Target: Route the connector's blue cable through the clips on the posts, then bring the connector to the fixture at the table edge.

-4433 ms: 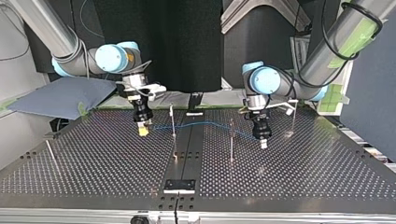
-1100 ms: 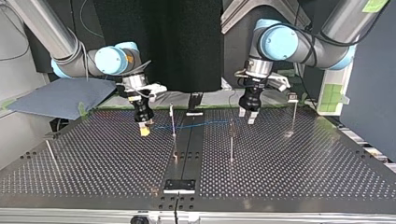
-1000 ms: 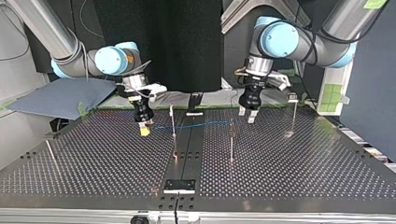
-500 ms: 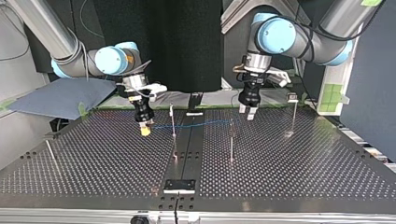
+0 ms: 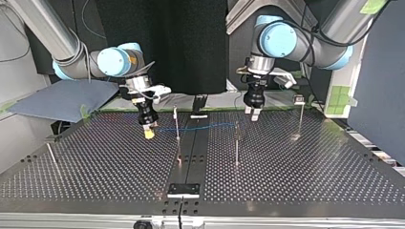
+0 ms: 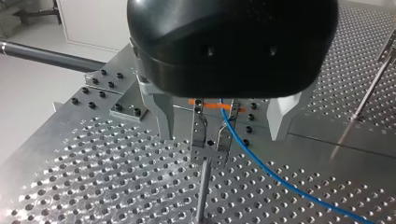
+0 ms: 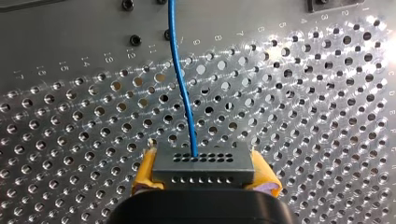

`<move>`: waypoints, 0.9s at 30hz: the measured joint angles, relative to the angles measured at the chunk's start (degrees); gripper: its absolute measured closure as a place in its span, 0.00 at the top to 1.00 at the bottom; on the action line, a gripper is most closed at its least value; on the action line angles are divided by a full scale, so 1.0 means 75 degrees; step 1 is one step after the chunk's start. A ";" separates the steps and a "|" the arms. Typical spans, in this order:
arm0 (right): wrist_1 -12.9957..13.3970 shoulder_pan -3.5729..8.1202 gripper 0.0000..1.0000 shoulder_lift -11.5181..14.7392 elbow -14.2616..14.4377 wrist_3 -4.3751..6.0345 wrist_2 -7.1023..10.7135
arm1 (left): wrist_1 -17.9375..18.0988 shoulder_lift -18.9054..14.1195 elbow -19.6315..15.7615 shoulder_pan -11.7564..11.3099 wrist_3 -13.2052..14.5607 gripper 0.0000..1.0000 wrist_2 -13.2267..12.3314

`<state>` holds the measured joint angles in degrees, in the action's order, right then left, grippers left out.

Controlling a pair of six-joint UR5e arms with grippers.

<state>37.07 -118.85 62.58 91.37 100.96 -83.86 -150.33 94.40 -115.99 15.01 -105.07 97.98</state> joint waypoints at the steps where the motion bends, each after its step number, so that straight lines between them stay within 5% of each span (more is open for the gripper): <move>1: -0.0002 0.0000 0.00 0.0000 0.0000 0.0001 0.0000 | 0.0004 0.0002 0.0000 0.0004 0.0001 1.00 -0.0001; 27: -0.0007 -0.0004 0.00 -0.0003 0.0000 0.0006 0.0000 | 0.0108 0.0004 0.0010 0.0109 0.0414 1.00 -0.0260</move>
<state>37.01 -118.87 62.56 91.37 101.01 -83.86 -149.52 94.43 -115.92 15.83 -101.97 96.04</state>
